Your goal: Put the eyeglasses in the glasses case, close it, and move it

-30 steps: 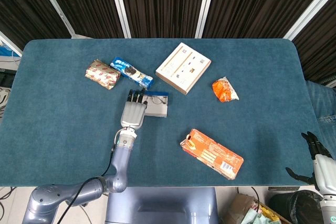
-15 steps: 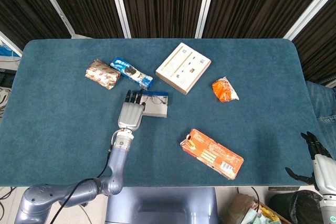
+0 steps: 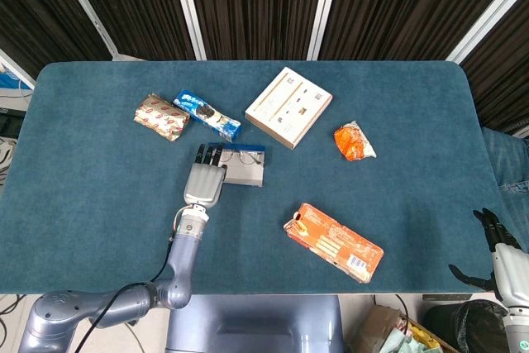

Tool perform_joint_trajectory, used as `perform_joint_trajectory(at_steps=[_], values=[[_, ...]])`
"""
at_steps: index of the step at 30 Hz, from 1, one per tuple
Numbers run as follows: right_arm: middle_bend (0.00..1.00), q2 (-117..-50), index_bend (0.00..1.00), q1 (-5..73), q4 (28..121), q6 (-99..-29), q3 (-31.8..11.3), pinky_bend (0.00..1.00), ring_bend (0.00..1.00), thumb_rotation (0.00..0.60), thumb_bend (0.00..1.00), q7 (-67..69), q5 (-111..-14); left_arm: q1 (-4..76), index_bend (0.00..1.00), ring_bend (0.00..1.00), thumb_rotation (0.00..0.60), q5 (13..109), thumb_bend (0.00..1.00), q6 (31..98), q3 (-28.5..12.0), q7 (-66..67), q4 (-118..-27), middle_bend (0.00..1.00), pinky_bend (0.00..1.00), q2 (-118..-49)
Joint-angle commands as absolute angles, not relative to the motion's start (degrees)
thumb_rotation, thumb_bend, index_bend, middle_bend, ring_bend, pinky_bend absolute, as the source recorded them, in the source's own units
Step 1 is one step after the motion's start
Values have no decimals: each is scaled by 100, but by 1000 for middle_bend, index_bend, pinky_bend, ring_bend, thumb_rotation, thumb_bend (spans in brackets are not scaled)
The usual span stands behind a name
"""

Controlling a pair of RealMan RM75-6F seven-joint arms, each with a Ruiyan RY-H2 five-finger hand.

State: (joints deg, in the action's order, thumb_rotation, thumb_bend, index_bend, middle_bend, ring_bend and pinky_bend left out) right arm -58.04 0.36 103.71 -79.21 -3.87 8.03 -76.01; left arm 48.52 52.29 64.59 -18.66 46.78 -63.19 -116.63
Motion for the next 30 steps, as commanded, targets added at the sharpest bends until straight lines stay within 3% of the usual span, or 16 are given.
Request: perform_joint_trajectory(at_steps=[1, 12, 25, 30], values=[[46, -5785, 93, 39, 10402, -7891, -390, 161, 126, 600, 259, 851, -7572, 4823, 546, 0, 600, 5244, 469, 6510, -1828, 4729, -6369, 33, 0, -11619], [51, -5784, 96, 31, 10383, -7939, -404, 161, 125, 600, 259, 833, -7583, 4750, 566, 0, 600, 5284, 477, 6568, -1784, 4639, -6523, 43, 0, -11541], [51, -5810, 96, 38, 10362, -7960, -411, 161, 126, 600, 260, 793, -7600, 4251, 566, 0, 600, 5009, 477, 6958, -1475, 5186, -8148, 44, 0, -10604], [51, -5820, 96, 33, 10362, -7975, -411, 161, 126, 600, 259, 764, -7596, 4227, 566, 0, 600, 4777, 477, 6955, -1543, 5272, -8668, 44, 0, -10360]])
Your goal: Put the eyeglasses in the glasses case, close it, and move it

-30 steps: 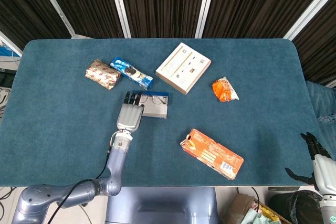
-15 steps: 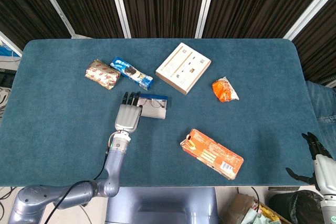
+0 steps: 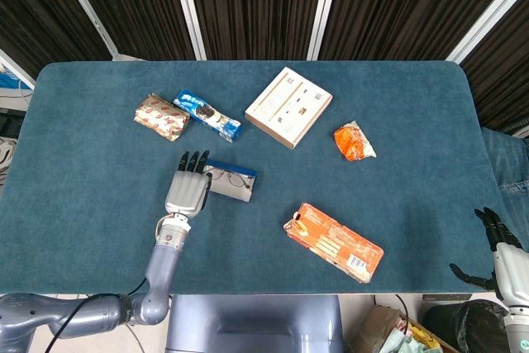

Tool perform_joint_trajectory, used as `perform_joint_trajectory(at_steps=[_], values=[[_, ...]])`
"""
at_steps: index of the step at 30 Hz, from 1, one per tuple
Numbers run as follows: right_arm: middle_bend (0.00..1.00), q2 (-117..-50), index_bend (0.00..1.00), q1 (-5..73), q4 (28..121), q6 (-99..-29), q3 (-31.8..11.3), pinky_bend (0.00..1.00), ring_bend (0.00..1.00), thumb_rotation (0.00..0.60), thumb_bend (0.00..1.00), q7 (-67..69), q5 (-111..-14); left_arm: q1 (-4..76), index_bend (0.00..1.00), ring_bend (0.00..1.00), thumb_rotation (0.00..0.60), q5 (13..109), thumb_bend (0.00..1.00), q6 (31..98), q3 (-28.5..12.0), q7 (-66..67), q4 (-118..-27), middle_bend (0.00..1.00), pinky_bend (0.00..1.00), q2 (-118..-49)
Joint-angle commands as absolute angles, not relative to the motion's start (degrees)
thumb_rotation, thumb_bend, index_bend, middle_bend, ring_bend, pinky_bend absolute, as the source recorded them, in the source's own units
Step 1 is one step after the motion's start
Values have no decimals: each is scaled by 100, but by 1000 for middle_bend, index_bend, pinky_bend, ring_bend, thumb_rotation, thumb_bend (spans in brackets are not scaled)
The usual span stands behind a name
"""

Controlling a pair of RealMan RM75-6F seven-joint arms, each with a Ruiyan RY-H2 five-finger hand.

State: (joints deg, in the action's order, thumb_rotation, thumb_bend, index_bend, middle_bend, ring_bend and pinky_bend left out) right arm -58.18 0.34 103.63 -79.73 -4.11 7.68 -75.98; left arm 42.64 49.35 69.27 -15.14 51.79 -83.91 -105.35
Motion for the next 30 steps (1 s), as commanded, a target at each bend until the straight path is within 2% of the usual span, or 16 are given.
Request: perform_joint_trajectory(at_steps=[1, 5, 13, 30], values=[[51, -5823, 96, 32, 10364, -7974, -411, 161, 126, 600, 259, 765, -7591, 4250, 566, 0, 600, 4750, 477, 6979, -1585, 5301, -8747, 43, 0, -10328], [51, -5826, 96, 35, 10366, -7964, -411, 161, 126, 600, 259, 759, -7580, 4384, 566, 0, 600, 4649, 477, 7051, -1722, 5473, -8841, 43, 0, -10295], [51, -5828, 96, 36, 10369, -7958, -410, 161, 126, 600, 259, 748, -7568, 4807, 567, 0, 600, 3792, 477, 6839, -2221, 5726, -8712, 44, 0, -10432], [51, -5812, 98, 43, 10391, -7913, -405, 161, 126, 600, 259, 763, -7539, 5403, 567, 0, 600, 2945, 476, 6596, -2508, 5661, -7932, 44, 0, -10740]])
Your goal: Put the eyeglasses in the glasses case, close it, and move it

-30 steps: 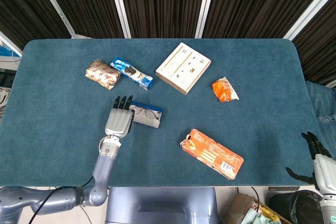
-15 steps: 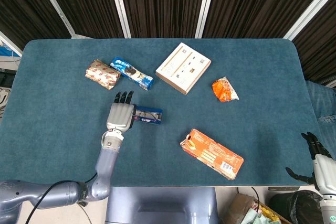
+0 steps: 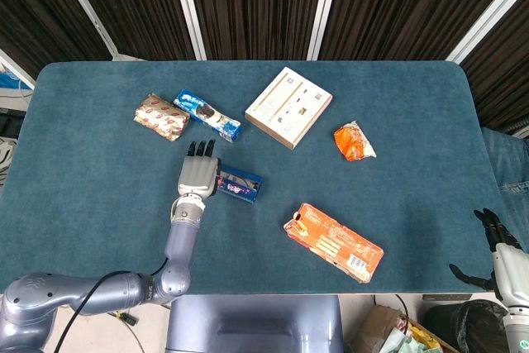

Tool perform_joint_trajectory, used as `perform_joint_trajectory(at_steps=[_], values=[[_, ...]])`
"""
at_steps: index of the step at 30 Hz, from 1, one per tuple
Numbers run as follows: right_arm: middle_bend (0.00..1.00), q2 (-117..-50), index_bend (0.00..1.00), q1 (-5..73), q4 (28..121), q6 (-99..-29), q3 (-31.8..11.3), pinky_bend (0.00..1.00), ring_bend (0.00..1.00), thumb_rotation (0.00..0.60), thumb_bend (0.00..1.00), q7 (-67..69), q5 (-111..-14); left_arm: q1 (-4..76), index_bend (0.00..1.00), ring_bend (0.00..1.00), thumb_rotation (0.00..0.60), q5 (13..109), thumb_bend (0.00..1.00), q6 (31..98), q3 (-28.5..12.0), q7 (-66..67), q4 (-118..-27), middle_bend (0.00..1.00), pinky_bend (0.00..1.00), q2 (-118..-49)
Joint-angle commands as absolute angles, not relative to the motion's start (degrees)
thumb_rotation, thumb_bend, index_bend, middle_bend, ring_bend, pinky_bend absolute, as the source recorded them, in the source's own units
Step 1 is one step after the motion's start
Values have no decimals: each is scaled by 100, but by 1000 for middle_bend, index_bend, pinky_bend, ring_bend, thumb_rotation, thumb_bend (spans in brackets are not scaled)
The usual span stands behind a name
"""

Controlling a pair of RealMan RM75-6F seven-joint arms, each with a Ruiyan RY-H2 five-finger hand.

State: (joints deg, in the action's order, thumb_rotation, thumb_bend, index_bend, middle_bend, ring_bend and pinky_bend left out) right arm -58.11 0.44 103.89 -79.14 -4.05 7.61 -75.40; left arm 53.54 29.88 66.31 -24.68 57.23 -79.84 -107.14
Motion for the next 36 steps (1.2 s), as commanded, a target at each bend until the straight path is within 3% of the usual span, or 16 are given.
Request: perform_joint_trajectory(at_steps=[1, 36], values=[[51, -5811, 98, 44, 10393, -7913, -404, 161, 126, 600, 259, 761, -7540, 5425, 567, 0, 600, 2922, 477, 6581, -2521, 5628, -7910, 44, 0, -10746], [51, -5811, 98, 47, 10397, -7896, -399, 161, 126, 600, 259, 761, -7531, 6076, 567, 0, 600, 2667, 476, 6313, -2480, 5277, -7163, 50, 0, -10979]])
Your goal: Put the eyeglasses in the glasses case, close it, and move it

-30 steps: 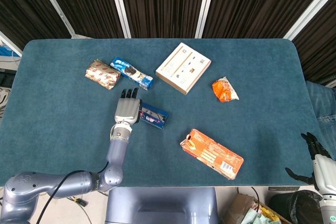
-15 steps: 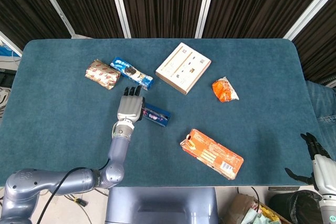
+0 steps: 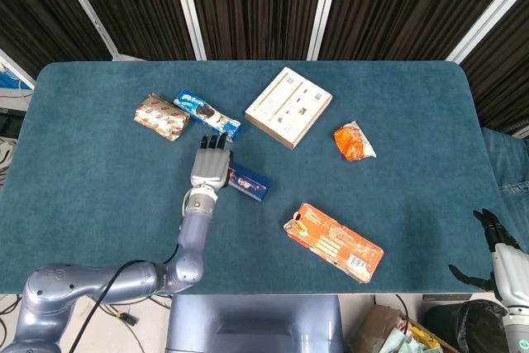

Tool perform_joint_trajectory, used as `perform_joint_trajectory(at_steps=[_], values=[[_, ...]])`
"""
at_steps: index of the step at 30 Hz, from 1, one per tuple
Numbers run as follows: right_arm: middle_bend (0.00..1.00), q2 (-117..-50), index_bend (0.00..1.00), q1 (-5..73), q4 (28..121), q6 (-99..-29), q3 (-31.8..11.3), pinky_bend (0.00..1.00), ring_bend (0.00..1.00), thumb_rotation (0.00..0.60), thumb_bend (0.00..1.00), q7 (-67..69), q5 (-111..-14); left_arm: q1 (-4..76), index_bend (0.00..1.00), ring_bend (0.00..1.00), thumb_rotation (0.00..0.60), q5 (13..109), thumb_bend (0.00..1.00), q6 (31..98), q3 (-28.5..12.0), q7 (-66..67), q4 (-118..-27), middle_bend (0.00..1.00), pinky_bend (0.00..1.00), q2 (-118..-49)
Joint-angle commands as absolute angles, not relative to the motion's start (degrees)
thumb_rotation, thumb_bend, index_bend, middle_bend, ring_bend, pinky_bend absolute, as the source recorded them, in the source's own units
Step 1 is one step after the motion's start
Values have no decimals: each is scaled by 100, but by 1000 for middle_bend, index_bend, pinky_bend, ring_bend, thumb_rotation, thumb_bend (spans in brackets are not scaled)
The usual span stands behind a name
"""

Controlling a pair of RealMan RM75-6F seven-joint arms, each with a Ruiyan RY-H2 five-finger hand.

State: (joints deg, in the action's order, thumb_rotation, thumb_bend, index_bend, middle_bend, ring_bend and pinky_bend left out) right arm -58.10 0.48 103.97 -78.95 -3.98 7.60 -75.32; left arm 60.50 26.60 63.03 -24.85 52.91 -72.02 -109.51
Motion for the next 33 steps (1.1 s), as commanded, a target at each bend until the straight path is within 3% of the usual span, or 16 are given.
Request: perform_joint_trajectory(at_steps=[1, 24, 33], values=[[51, -5811, 98, 47, 10397, -7895, -399, 161, 126, 600, 259, 760, -7528, 6096, 567, 0, 600, 2673, 476, 6327, -2481, 5268, -7128, 51, 0, -11003], [51, -5819, 99, 48, 10402, -7886, -387, 161, 126, 600, 260, 749, -7533, 6414, 566, 0, 600, 2643, 477, 6260, -2624, 5109, -6515, 74, 3, -11288], [51, -5806, 99, 51, 10413, -7868, -386, 161, 125, 600, 259, 761, -7521, 6500, 423, 0, 600, 2670, 472, 6180, -2600, 5088, -6222, 75, 3, -11459]])
